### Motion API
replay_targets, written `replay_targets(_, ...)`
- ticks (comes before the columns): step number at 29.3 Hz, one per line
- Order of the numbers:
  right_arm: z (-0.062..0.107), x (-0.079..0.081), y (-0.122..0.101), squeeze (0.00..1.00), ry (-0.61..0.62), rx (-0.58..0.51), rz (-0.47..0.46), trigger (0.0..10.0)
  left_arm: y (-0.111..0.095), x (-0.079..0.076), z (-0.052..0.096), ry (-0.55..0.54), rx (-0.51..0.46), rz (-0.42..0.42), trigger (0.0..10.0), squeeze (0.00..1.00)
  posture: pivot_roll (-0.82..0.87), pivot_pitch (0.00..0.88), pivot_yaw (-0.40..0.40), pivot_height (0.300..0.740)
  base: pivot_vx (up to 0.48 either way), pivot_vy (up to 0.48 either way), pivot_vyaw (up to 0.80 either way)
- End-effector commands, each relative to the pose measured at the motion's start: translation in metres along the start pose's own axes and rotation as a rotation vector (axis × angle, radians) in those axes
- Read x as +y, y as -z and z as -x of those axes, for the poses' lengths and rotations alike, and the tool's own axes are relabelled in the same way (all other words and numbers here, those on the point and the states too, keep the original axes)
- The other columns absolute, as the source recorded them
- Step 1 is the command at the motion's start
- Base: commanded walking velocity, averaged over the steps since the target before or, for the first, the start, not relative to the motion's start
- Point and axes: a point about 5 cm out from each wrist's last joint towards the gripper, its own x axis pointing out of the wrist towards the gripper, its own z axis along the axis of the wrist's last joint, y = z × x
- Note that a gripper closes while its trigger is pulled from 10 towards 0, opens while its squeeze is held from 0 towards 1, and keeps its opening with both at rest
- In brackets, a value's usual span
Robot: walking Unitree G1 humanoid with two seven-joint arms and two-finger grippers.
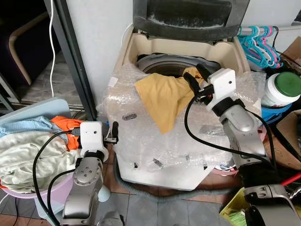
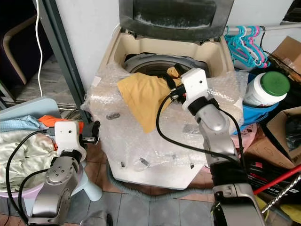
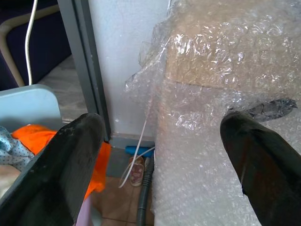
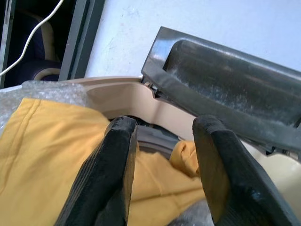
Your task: Clothes washing
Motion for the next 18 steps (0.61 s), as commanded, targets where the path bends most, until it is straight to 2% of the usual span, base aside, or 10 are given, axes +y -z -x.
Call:
replay_targets(1,0.002,-0.002,-0.004,1.00,0.038,0.002,0.000,10.0,-0.001,0.000,-0.002,-0.004,-0.005,-0.015,10.0,0.00,0.01,0.000,-0.025,0.740,0.000,0.000,0.00)
replay_targets(2,0.014,0.008,0.001,1.00,0.008,0.025,-0.002,10.0,-0.001,0.000,-0.002,0.002,-0.007,-0.019,10.0,0.00,0.01,0.000,-0.023,0.740,0.000,0.000,0.00)
replay_targets(3,0.014,0.008,0.001,1.00,0.008,0.025,-0.002,10.0,-0.001,0.000,-0.002,0.002,-0.007,-0.019,10.0,0.00,0.01,0.000,-0.023,0.740,0.000,0.000,0.00)
replay_targets(4,0.026,0.018,0.005,1.00,-0.038,0.052,-0.025,10.0,-0.001,-0.001,-0.003,0.009,-0.008,-0.023,10.0,0.00,0.00,0.000,-0.022,0.740,0.000,0.000,0.00)
replay_targets(8,0.051,0.038,0.016,1.00,-0.149,0.121,-0.057,10.0,0.000,-0.002,-0.004,0.015,-0.005,-0.023,10.0,0.00,-0.01,0.000,-0.018,0.740,0.000,0.000,0.00)
replay_targets(9,0.060,0.048,0.024,1.00,-0.208,0.170,-0.088,10.0,0.000,-0.003,-0.004,0.023,-0.001,-0.021,10.0,0.00,-0.01,0.000,-0.018,0.740,0.000,0.000,0.00)
replay_targets(15,0.072,0.081,0.045,1.00,-0.351,0.323,-0.220,10.0,0.001,-0.007,-0.004,0.051,0.004,-0.014,10.0,0.00,-0.01,0.000,-0.015,0.740,0.000,0.000,0.00)
replay_targets(18,0.073,0.083,0.053,1.00,-0.324,0.364,-0.226,10.0,0.004,-0.005,-0.004,0.041,0.014,-0.013,10.0,0.00,0.00,0.000,-0.019,0.740,0.000,0.000,0.00)
